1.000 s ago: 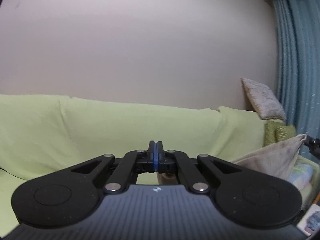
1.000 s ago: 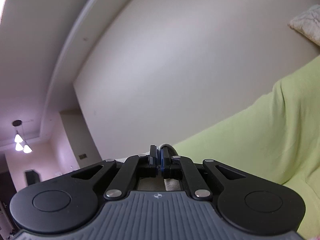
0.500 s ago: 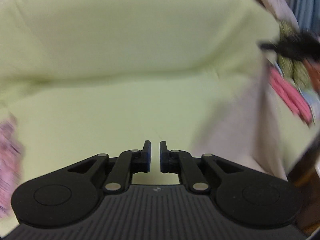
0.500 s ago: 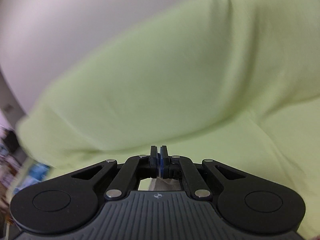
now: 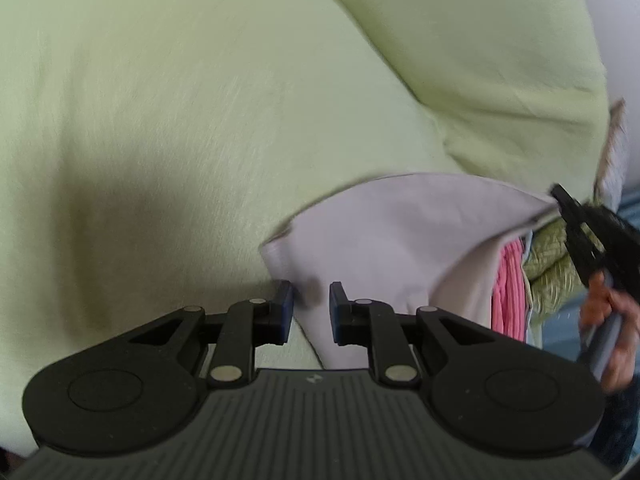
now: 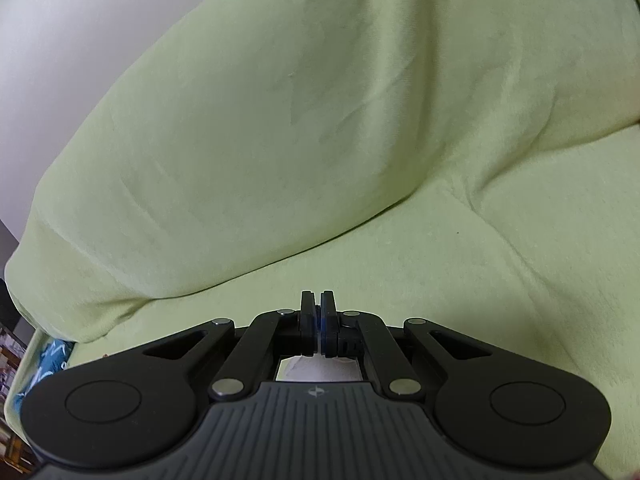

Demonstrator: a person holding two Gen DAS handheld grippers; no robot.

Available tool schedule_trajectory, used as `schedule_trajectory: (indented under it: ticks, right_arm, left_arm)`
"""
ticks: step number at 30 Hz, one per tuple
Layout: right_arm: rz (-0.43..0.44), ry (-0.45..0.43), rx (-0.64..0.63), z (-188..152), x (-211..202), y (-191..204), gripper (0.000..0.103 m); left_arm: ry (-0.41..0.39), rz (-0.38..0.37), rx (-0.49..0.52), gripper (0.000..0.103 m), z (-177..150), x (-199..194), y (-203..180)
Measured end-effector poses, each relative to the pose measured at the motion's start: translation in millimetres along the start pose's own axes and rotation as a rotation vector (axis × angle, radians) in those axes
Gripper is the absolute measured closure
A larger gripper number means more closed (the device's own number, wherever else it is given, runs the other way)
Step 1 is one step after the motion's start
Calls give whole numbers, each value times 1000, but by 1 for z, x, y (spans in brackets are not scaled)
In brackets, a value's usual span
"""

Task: Fold clothes
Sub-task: 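Lift the beige top by its straps with both grippers and shake it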

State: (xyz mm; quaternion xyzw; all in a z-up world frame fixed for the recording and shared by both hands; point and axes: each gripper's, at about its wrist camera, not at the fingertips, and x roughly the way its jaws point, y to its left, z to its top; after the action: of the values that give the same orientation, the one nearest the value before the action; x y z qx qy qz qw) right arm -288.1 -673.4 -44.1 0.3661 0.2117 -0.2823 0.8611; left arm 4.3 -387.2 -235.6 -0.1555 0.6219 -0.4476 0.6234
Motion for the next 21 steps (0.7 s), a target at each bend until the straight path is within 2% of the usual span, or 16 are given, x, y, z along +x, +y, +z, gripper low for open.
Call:
schedule_trajectory:
  ticks: [3, 5, 12, 17, 21]
  right_arm:
    - [-7, 7, 14, -7, -2, -4, 101]
    - [-11, 14, 26, -11, 0, -10, 101]
    - [-7, 19, 26, -8, 1, -12, 101]
    - [42, 13, 18, -4, -11, -9, 101]
    - [86, -6, 26, 9, -24, -1, 102]
  left_arm:
    - [-26, -57, -87, 100, -1, 14, 11]
    - [-25, -66, -94, 100, 0, 14, 11]
    - [-122, 48, 84, 103, 5, -25, -14]
    - [-249, 57, 225, 103, 13, -73, -45]
    - [-332, 68, 355, 103, 39, -106, -80]
